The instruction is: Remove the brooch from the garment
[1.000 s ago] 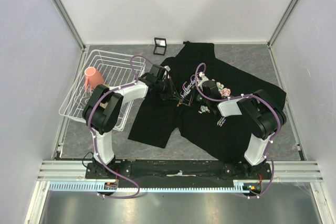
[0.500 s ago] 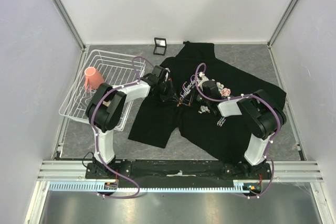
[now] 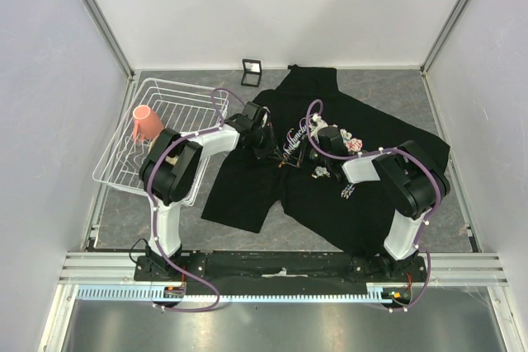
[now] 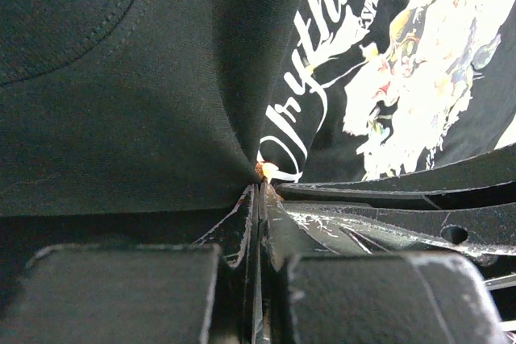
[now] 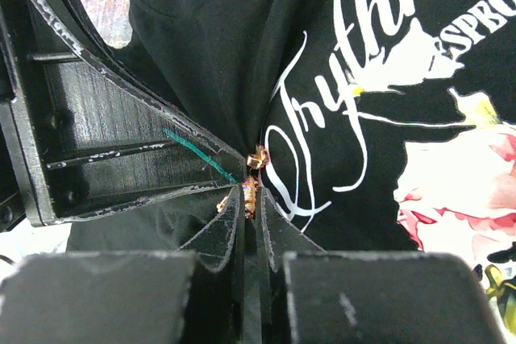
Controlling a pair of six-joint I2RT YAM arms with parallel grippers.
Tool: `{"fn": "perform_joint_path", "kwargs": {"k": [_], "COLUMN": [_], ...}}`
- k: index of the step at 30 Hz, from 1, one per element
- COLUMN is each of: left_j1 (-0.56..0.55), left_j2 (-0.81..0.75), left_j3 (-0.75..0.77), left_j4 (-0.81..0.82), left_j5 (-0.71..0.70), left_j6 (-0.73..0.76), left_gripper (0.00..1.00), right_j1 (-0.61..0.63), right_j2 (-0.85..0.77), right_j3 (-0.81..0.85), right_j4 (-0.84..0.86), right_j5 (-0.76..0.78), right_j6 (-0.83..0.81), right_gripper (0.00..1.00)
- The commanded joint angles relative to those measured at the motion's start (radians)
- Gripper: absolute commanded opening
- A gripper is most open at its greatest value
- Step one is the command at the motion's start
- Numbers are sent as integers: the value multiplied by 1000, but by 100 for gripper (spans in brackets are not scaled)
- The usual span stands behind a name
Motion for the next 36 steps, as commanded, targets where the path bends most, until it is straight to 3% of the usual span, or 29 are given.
{"fn": "perform_joint_path", "kwargs": {"k": [1,24,36], "left_j1": [-18,-18,-18], "left_j2": [37,38,-6], "left_j3": [53,47,43], "left_j4": [-29,-125,-142], "left_j5": [-36,-171,-210], "left_j6": [1,21,44], "left_gripper": [2,2,2], "right_j1": [22,89,88], "right_j2": [-1,-122,-116], "right_j3": [12,-34,-34], "right_j4": [35,21,15], "right_j5": [-23,172,175], "right_j6": [-34,-138,-135], "right_gripper": [0,0,0]}}
